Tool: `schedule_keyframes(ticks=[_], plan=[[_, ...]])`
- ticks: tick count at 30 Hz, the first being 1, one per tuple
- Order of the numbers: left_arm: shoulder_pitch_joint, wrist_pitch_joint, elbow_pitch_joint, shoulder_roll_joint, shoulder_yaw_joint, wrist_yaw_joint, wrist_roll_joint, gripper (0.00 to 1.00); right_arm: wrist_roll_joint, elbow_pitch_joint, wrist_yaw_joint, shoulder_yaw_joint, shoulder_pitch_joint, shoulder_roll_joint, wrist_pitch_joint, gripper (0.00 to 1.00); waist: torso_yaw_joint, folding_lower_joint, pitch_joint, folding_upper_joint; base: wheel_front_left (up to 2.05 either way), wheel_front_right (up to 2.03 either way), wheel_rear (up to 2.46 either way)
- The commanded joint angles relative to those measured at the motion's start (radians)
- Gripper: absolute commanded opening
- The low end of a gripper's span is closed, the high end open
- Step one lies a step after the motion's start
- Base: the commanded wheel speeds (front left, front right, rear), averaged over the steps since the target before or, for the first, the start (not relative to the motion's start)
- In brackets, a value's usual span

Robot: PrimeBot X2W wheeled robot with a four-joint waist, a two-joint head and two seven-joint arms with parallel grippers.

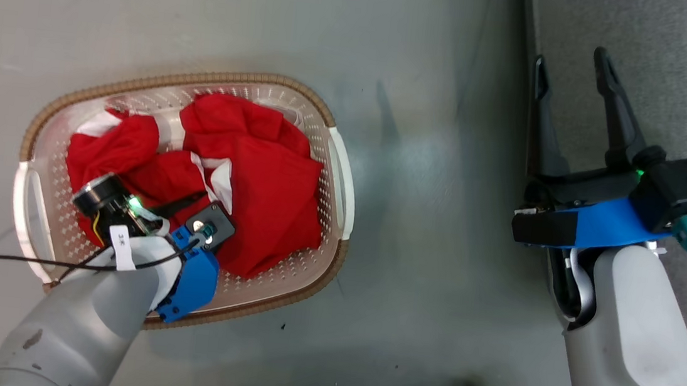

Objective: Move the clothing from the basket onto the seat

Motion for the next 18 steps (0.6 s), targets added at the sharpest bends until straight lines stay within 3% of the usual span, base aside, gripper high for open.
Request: schedule_keyframes(ticks=[1, 8, 15, 16, 17, 18], plan=[[-0.027, 0.008, 0.006, 0.012, -0.005, 0.006, 0.007, 1.0, -0.006, -0.01, 0.0, -0.005, -0.025, -0.002, -0.001, 1.0, 0.005, -0.0002, 0.049, 0.0, 0.0, 0.0, 0.0], [-0.092, 0.017, 0.015, 0.016, -0.027, 0.042, 0.023, 1.0, -0.021, -0.034, 0.0, -0.01, -0.046, -0.002, -0.001, 1.0, 0.019, -0.0002, 0.125, 0.0, 0.0, 0.0, 0.0], [-0.122, 0.025, 0.019, 0.011, -0.042, 0.036, 0.019, 1.0, -0.021, -0.045, 0.0, -0.013, -0.041, -0.002, -0.001, 1.0, 0.025, -0.0002, 0.151, 0.0, 0.0, 0.0, 0.0], [-0.125, 0.026, 0.02, 0.011, -0.045, 0.036, 0.019, 0.31, -0.022, -0.045, 0.0, -0.014, -0.039, -0.002, -0.001, 1.0, 0.026, -0.0002, 0.152, 0.0, 0.0, 0.0, 0.0], [-0.126, 0.02, 0.02, 0.01, -0.048, 0.036, 0.02, 0.0, -0.022, -0.045, 0.0, -0.016, -0.037, -0.002, -0.001, 1.0, 0.028, -0.0002, 0.151, 0.0, 0.0, 0.0, 0.0], [-0.124, 0.016, 0.02, 0.008, -0.05, 0.035, 0.019, 0.0, -0.023, -0.042, 0.0, -0.017, -0.036, -0.002, -0.001, 1.0, 0.03, -0.0002, 0.149, 0.0, 0.0, 0.0, 0.0]])
